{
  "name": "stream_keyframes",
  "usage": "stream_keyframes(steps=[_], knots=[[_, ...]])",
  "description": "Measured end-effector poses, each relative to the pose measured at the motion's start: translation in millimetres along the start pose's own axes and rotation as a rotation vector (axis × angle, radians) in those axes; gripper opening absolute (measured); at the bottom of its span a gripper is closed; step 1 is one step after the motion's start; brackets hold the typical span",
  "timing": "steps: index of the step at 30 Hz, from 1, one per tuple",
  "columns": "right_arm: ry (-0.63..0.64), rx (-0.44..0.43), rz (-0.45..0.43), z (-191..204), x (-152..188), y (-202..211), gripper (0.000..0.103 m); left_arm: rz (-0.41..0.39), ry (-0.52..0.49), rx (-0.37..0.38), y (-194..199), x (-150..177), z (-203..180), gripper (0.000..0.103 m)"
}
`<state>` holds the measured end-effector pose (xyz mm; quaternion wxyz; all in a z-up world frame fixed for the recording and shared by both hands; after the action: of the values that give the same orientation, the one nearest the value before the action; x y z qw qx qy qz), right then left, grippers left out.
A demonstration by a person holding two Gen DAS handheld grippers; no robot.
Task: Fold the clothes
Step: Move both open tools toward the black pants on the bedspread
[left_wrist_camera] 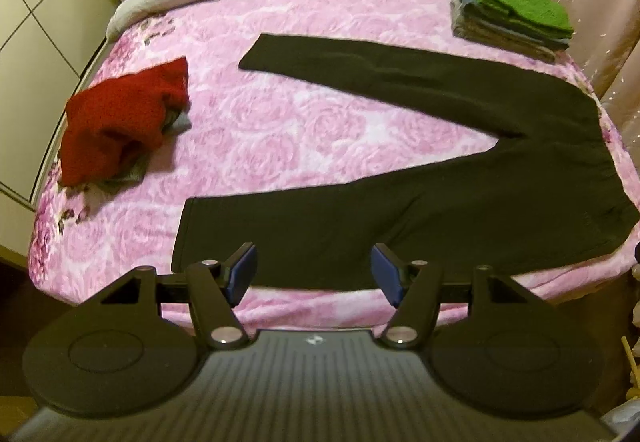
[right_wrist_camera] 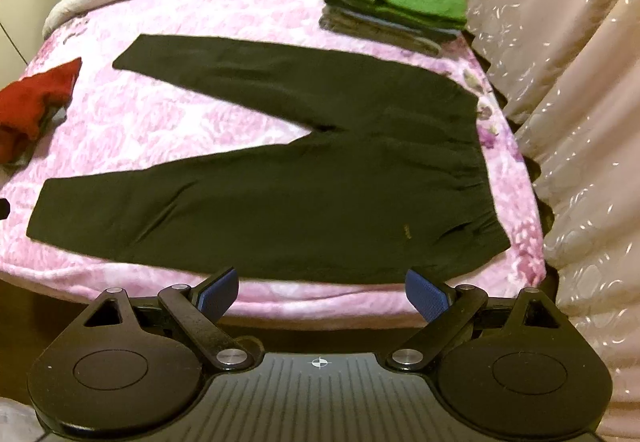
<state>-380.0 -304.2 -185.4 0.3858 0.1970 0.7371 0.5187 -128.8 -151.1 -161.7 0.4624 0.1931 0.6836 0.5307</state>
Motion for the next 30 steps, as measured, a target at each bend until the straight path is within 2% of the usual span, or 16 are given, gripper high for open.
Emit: stream_keyframes(steps=[9,14,22,30], knots=[[0.000,-0.012,0.073,3.4,-9.5,-34.5,0.093,0.073,0.024,-0.012,-25.9,2.8,2.1,0.059],[0.001,-0.028,0.113,-6.6,-27.7,-58.8,0.093,0.102,0.048,-0.040,-40.6,-7.0,1.3,0.059],[0.006,-0.043,0.141,-51.0,-76.7,-107.2,0.093,0.130,0.066,-0.064,-77.7,-51.9,-25.7,0.059],[-0.012,-0.020,0.180,-106.7,-107.9,-164.5,0.093,0.131,0.022,0.008,-128.6,-99.2,-79.5,0.059]])
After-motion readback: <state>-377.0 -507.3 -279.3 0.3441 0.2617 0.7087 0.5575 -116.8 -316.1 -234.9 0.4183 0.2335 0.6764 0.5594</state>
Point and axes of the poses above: each gripper's, at about its wrist camera, not at the fingertips, and y roughly against the way its jaws point, z to its left, x to its underside, the point moved 7 cm from there along -y, roughly the way its jaws point, and after that the axes turned 8 degrees about x, right-handed, at the moved point
